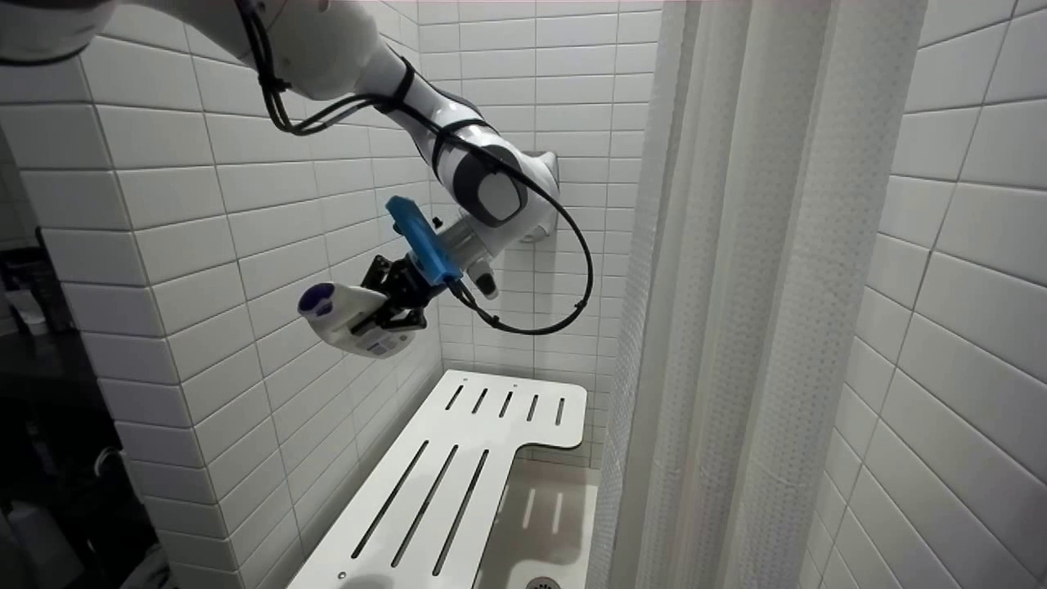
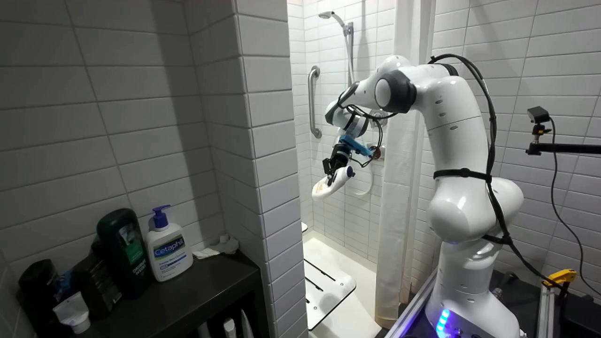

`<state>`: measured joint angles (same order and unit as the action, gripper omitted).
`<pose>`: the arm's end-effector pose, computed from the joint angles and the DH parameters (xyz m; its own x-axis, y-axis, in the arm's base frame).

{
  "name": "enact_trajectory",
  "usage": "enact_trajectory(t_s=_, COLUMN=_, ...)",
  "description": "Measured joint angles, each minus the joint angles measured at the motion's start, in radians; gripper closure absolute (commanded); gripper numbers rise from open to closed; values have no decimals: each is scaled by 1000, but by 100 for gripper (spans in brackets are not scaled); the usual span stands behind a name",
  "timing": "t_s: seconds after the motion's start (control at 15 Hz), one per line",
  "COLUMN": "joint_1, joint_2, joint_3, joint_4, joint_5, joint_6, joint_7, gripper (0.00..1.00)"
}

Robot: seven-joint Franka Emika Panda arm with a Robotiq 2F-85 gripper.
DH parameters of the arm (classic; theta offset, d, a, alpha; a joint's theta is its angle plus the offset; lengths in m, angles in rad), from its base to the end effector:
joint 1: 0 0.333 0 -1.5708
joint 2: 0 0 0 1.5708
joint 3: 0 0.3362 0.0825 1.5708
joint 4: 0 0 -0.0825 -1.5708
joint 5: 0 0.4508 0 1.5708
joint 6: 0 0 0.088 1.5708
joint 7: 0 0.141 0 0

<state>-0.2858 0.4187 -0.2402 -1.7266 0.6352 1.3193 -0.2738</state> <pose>0.5762 -0.2156 0.2941 0.8232 -0.1048 -0.5580 -0.4846 -0.6418 -0.5943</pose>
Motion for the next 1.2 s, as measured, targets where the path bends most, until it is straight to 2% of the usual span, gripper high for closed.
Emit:
enact_trajectory(t_s=0.4, joint_1=-49, joint_2=137, joint_3=19, joint_4=71, joint_5=0, joint_6=3, joint_7=11, gripper=95)
enact_trajectory(t_s=0.47, joint_1=-54, joint_2=161, joint_3=24, joint_4=88, joint_5=0, joint_6=9, joint_7=11, gripper=80)
enact_trajectory(t_s=0.8, joint_1=-53, joint_2=193, joint_3=38, joint_4=119, joint_5=-8, joint_6=47, joint_7=11, gripper=80)
enact_trajectory(t_s=0.87, joint_1=-52, joint_2=193, joint_3=38, joint_4=122, joint_5=-8, joint_6=47, joint_7=11, gripper=95)
enact_trajectory(t_s=1.2, joint_1=-56, joint_2=195, joint_3=52, joint_4=130, joint_5=-8, joint_6=11, joint_7=28, gripper=95)
